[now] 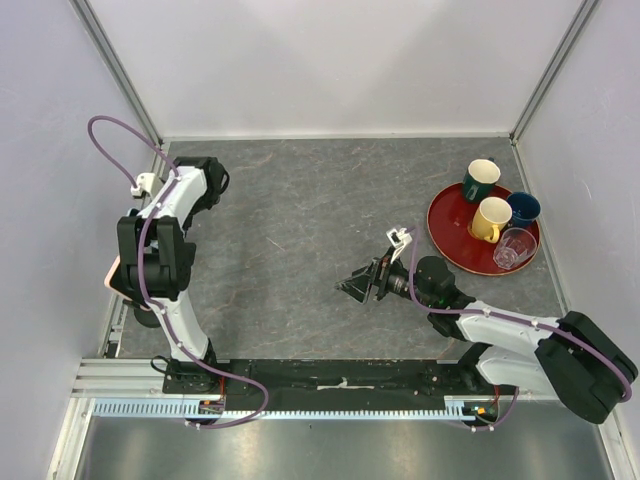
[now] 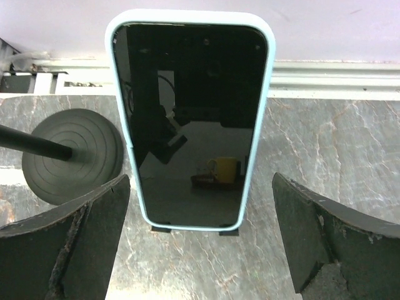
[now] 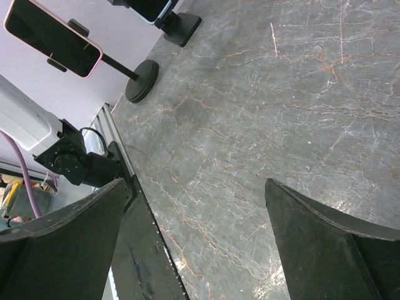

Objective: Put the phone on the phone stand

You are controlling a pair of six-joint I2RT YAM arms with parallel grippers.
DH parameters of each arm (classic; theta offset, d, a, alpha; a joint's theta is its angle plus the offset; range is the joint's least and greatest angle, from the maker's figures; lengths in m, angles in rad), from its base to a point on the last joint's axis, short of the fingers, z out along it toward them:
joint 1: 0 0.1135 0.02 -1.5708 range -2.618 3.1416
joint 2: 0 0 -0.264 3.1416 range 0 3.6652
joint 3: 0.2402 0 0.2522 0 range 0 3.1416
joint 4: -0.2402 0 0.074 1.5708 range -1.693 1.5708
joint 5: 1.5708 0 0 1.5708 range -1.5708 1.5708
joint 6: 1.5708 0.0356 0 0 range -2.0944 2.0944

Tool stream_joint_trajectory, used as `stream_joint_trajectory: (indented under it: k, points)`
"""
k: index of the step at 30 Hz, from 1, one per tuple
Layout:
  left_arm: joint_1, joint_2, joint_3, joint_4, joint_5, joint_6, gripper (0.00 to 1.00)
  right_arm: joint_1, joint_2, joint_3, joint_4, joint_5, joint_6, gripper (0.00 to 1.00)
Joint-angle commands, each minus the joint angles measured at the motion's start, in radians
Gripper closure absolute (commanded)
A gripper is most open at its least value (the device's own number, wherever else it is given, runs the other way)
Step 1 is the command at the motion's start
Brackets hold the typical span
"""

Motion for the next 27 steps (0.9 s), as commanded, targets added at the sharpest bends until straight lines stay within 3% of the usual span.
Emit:
stream_joint_trajectory:
  k: [1, 5, 8, 16, 20, 22, 23, 27]
  points:
    - [0.003, -0.042, 0.077, -0.182, 0.061, 0.084, 0.0, -0.005, 0.016, -0.003, 0.074, -0.022, 0.008, 0.02]
    - [0.013, -0.073, 0.091, -0.151, 0.13, 0.145, 0.0, -0.006, 0.022, -0.003, 0.079, -0.025, 0.011, 0.02]
    - [0.03, -0.115, 0.088, -0.091, 0.263, 0.222, 0.0, -0.006, 0.02, -0.006, 0.077, -0.025, 0.011, 0.02]
    - [0.101, -0.229, 0.083, -0.075, 0.47, 0.271, 0.0, -0.006, 0.005, -0.006, 0.068, -0.023, 0.008, 0.02]
    - [0.144, -0.27, 0.063, -0.015, 0.729, 0.363, 0.02, -0.006, -0.015, 0.009, 0.01, -0.002, -0.016, 0.02]
    - [0.156, -0.296, 0.031, 0.058, 0.855, 0.461, 0.03, -0.006, -0.035, 0.037, -0.097, 0.032, -0.058, 0.02]
    - [0.156, -0.325, -0.018, 0.155, 0.984, 0.499, 0.04, -0.006, -0.064, 0.051, -0.149, 0.094, -0.078, 0.02]
    - [0.138, -0.43, -0.141, 0.402, 1.245, 0.702, 0.04, -0.006, -0.148, 0.167, -0.544, 0.356, -0.156, 0.02]
